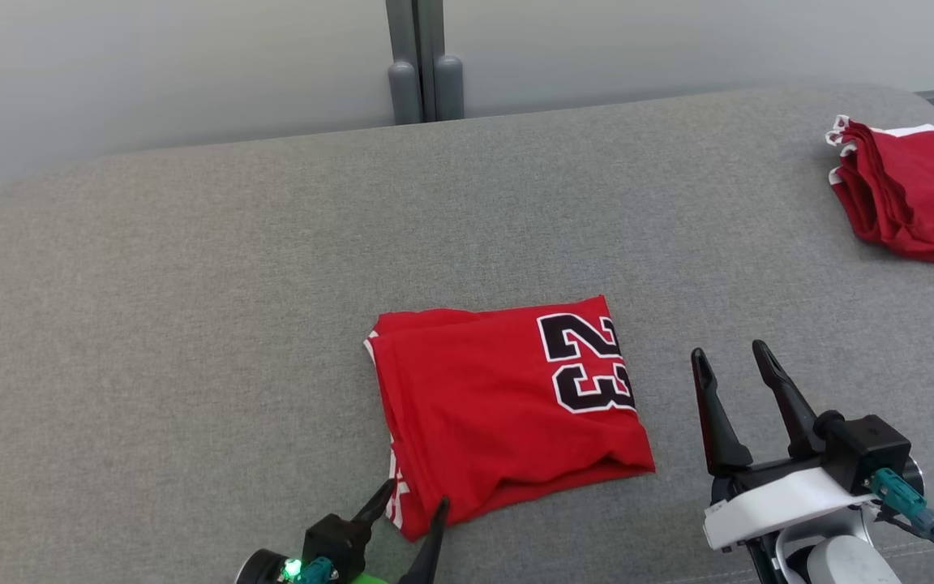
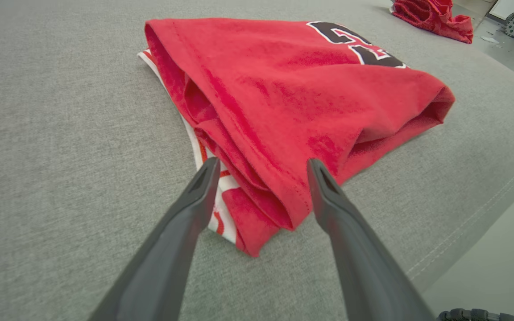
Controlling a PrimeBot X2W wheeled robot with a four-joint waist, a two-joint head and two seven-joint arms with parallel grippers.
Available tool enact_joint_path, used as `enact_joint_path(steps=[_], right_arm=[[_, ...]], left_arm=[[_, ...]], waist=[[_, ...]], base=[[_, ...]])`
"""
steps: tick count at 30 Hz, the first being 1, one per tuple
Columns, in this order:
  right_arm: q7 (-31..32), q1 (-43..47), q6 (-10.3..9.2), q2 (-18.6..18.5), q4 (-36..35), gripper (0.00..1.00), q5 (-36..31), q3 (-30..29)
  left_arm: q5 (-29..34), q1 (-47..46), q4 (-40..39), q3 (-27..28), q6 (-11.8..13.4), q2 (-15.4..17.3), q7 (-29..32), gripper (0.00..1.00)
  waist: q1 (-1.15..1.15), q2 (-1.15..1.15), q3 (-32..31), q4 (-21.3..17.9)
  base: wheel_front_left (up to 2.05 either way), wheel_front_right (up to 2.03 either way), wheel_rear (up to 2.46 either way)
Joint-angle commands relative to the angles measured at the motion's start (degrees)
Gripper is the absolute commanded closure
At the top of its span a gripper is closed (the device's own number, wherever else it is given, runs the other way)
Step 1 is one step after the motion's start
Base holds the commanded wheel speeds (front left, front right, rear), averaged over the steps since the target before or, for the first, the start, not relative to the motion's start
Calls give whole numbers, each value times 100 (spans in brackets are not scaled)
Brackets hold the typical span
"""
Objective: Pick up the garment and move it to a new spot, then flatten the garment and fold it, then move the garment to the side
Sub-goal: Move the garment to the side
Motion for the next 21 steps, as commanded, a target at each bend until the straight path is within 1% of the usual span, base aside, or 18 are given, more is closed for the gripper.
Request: enact_joint_path(steps=[1, 6, 7, 8, 9, 12, 16, 21], right_arm=[[-13, -72, 2, -1, 16, 0, -34, 4], [-14, -131, 2, 13, 6, 0, -50, 9], [-13, -139, 2, 18, 1, 0, -55, 7], [-14, -139, 2, 20, -2, 0, -56, 4], [-13, -138, 2, 21, -4, 0, -57, -1], [-13, -129, 2, 29, -6, 0, -71, -19], [-14, -85, 2, 35, 26, 0, -75, -72], [-13, -39, 2, 26, 49, 0, -63, -134]], left_arm=[[-104, -135, 101, -5, 3, 21, -14, 0], [-294, -306, 464, -123, 28, 21, -13, 0], [-354, -343, 529, -163, 24, 21, -13, 43], [-396, -381, 565, -190, 21, 21, -13, 66], [-445, -421, 599, -219, 19, 21, -13, 100], [-558, -520, 629, -226, 22, 22, -8, 100], [-563, -589, 532, -84, 73, 28, -7, 100], [-559, -404, 388, 27, 75, 122, -7, 100]], waist=[[0, 0, 100, -98], [0, 0, 185, -188], [0, 0, 197, -204], [0, 0, 205, -213], [0, 0, 213, -221], [0, 0, 211, -218], [0, 0, 167, -171], [0, 0, 120, -98]], base=[[0, 0, 0], [0, 0, 0], [0, 0, 0], [0, 0, 0], [0, 0, 0], [0, 0, 0], [0, 0, 0], [0, 0, 0]])
